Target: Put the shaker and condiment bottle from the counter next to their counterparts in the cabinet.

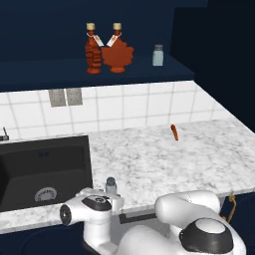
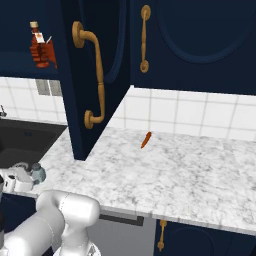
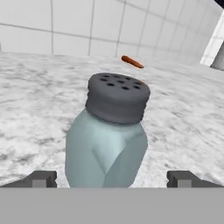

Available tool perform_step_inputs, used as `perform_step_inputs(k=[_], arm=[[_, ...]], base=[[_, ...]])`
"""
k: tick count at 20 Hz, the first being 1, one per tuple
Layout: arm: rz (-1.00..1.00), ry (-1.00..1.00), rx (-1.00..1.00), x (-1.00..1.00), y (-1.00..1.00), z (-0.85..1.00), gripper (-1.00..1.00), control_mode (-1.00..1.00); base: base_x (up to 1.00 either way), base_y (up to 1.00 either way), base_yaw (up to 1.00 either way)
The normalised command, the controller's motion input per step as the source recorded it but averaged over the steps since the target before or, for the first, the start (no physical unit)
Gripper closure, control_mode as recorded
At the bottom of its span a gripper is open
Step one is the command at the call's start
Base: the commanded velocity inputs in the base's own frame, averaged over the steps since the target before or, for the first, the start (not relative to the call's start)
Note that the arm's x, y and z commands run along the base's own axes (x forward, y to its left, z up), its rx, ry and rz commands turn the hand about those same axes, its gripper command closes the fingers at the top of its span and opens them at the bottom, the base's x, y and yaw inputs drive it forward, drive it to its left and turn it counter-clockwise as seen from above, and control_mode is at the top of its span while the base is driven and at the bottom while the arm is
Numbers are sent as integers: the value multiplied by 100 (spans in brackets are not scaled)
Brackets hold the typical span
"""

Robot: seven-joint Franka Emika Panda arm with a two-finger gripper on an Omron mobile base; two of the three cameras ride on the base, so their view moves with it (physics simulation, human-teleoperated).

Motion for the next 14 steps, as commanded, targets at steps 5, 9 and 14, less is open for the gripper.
perform_step_inputs(k=[5,9,14], arm=[[13,-1,0,2,-37,-23,-100,-100],[4,0,0,29,-51,2,-100,-100],[0,0,0,33,-5,-3,-100,-100]], base=[[0,0,0],[0,0,0],[0,0,0]])
